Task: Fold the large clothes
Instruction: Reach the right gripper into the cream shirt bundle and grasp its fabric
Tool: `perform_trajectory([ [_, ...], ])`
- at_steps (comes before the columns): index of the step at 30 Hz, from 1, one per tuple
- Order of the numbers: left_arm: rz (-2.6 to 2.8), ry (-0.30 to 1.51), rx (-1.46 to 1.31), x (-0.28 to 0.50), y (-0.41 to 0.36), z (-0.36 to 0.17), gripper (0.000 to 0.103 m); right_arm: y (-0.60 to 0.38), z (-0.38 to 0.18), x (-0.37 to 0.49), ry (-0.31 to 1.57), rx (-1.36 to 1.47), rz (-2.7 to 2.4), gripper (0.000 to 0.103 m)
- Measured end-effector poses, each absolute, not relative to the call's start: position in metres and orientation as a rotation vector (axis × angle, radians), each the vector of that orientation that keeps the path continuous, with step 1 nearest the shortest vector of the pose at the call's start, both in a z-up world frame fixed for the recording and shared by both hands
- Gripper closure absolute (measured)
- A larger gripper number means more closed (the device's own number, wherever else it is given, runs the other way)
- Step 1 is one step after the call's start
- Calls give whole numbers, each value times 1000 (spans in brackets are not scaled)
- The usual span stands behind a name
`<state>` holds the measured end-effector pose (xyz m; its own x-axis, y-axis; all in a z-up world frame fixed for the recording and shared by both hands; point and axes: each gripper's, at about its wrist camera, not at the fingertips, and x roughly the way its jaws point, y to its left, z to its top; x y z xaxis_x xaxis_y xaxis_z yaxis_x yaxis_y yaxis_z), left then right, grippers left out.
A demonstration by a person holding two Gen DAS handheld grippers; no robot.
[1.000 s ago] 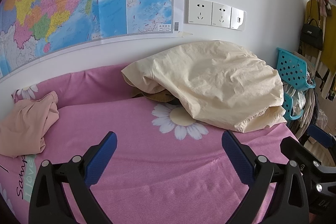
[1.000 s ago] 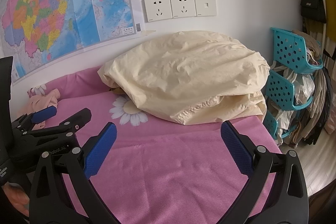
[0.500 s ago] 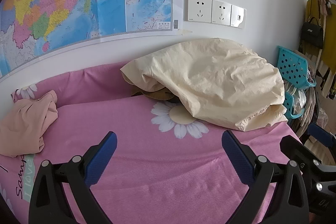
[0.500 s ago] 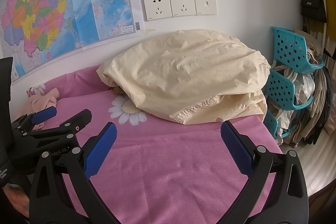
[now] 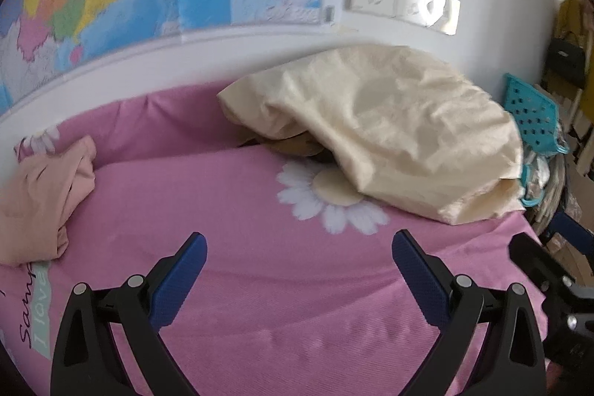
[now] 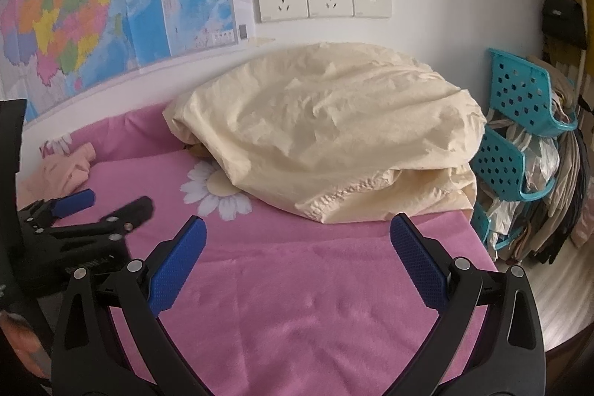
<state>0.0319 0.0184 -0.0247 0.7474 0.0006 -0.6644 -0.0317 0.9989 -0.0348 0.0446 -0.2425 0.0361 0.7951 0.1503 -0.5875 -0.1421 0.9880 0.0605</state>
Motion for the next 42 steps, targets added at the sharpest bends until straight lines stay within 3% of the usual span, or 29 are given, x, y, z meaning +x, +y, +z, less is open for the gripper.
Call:
perform_trajectory([
  [7, 86, 760, -29, 49, 42, -35, 6, -212, 12, 103, 716, -162, 197, 5],
  [9, 100, 763, -19, 53, 47, -36, 6, -198, 0, 119, 736, -257, 185, 9],
  [11, 116, 762, 4, 57, 52, -38, 6, -185, -14, 138, 764, -353, 185, 24],
  [12, 123, 763, 10, 59, 54, -38, 6, -181, -19, 144, 773, -374, 184, 27],
  [20, 143, 780, 3, 71, 69, -43, 6, -160, -40, 172, 780, -469, 180, 32],
  [27, 136, 809, 3, 79, 69, -55, 6, -149, -52, 165, 749, -507, 198, 55],
  [32, 139, 825, 14, 82, 67, -60, 6, -141, -57, 161, 742, -504, 236, 89],
  [35, 143, 830, 20, 84, 68, -62, 6, -138, -46, 164, 712, -487, 234, 96],
  [42, 142, 808, 94, 94, 67, -57, 6, -164, 26, 135, 542, -340, 259, 98],
])
